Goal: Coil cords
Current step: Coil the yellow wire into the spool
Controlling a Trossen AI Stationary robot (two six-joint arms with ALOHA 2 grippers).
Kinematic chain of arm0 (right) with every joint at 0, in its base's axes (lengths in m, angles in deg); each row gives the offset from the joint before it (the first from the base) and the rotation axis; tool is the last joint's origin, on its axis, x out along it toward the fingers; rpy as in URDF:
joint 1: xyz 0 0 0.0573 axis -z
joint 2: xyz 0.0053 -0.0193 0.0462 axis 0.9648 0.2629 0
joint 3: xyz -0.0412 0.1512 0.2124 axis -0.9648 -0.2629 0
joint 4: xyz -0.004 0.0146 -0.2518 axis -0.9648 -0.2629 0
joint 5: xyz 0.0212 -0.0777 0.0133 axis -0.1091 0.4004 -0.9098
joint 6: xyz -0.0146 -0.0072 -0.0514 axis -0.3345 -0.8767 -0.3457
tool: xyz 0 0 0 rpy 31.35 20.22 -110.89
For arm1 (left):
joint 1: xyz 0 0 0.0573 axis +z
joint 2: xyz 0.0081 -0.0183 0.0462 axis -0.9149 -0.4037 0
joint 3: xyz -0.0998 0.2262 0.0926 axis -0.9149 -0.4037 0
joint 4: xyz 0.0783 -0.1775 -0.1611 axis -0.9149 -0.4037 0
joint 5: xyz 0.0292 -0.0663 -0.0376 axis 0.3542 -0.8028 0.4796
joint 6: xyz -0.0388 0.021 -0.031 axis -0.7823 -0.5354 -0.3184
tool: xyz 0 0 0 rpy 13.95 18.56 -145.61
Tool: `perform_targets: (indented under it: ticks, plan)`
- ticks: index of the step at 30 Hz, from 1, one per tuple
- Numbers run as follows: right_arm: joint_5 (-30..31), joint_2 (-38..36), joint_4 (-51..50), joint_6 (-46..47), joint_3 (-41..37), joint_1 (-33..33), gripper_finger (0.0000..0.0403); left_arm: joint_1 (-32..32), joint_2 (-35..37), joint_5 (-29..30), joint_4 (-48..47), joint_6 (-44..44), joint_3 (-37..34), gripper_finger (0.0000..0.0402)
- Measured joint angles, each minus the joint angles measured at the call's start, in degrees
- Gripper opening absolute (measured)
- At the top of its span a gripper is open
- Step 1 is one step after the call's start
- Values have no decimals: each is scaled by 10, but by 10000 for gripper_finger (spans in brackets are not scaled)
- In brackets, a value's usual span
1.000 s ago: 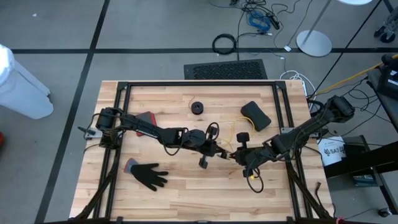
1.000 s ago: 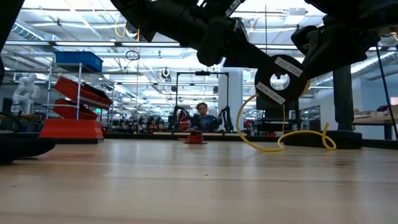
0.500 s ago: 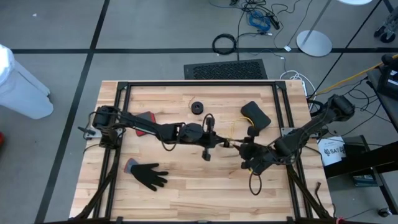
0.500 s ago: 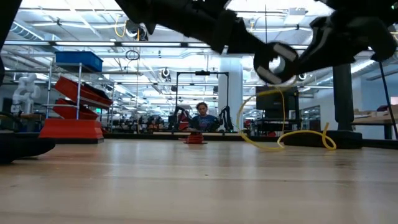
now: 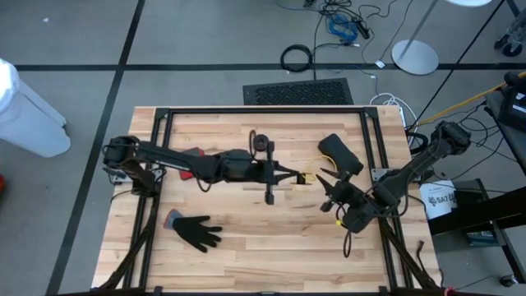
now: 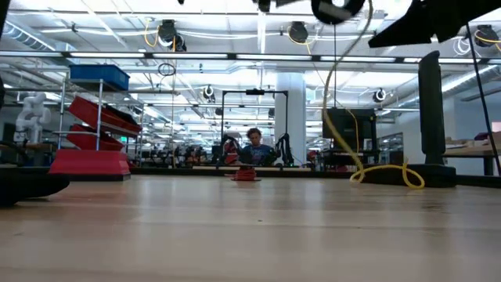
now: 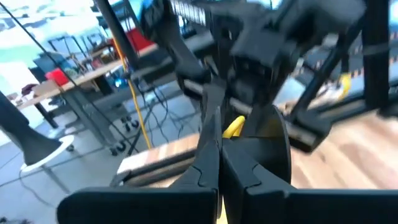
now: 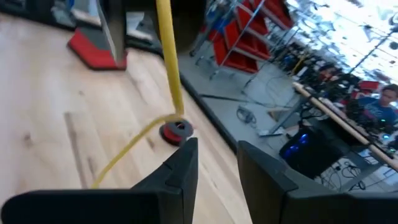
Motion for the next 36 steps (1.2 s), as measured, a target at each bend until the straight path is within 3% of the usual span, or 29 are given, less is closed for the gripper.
perform_targets:
  ticks: [9, 21, 25, 30, 36]
  plan:
    - [58, 7, 9, 111, 0, -21, 100, 5, 14, -5, 75, -29, -17, 1]
    - [108, 107, 93, 318, -49, -4, 100, 63, -6, -12, 204, -61, -89, 1]
    - [83, 157, 169, 296, -49, 26, 100, 66, -25, -25, 237, -72, -95, 1]
    - [-6, 214, 307, 171, -50, 72, 100, 67, -40, -33, 253, -73, -96, 1]
    - [-15, 217, 361, 135, -50, 98, 100, 67, -40, -33, 258, -71, -95, 1]
